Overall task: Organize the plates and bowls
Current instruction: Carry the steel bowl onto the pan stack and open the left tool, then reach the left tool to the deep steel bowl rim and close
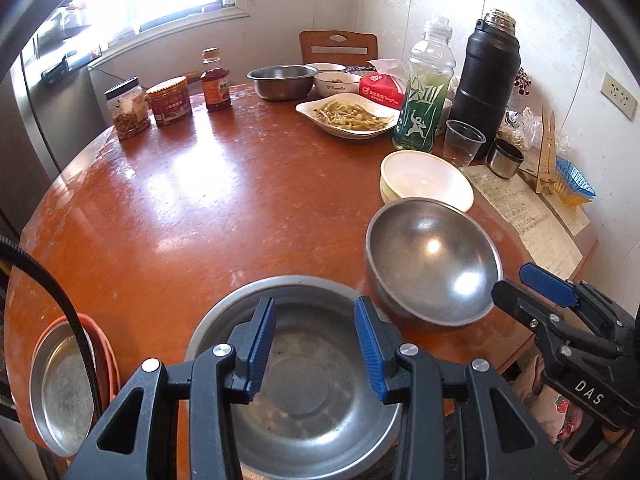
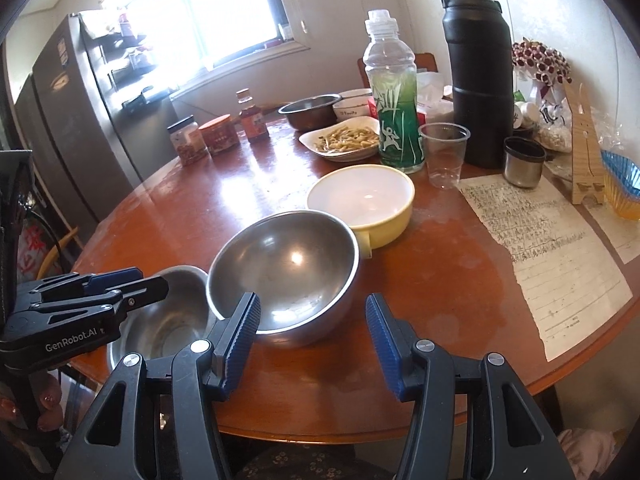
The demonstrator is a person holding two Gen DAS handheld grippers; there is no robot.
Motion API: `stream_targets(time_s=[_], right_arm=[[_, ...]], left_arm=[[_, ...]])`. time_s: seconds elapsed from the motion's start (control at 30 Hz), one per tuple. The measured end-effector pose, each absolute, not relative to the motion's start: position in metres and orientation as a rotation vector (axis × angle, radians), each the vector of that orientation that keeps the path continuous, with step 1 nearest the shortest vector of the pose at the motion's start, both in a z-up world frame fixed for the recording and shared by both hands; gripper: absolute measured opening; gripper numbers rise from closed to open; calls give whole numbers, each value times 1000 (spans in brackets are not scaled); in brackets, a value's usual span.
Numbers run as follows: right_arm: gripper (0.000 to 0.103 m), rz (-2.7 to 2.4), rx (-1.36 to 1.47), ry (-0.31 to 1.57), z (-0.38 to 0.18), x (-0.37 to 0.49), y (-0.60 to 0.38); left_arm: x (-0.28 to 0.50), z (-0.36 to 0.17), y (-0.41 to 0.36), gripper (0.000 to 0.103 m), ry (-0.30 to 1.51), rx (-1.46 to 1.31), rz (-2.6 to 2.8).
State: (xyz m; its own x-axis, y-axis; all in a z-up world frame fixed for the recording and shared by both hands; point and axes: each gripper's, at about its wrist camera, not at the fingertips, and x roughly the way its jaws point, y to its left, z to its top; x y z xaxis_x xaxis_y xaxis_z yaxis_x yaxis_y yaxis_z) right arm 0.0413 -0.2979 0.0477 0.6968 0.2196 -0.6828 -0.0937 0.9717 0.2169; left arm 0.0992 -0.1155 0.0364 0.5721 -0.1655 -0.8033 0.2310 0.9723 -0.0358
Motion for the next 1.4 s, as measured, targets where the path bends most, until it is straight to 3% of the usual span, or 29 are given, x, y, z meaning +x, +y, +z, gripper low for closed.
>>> stream_targets(time_s=[1.33,1.4], right_arm=[[57,167,191,945,24,98,-299],[50,166,195,946,22,100,-300]], left_arm=[[173,3,-145,45,1089,75,-314],[174,0,-148,45,1108,69,-329]])
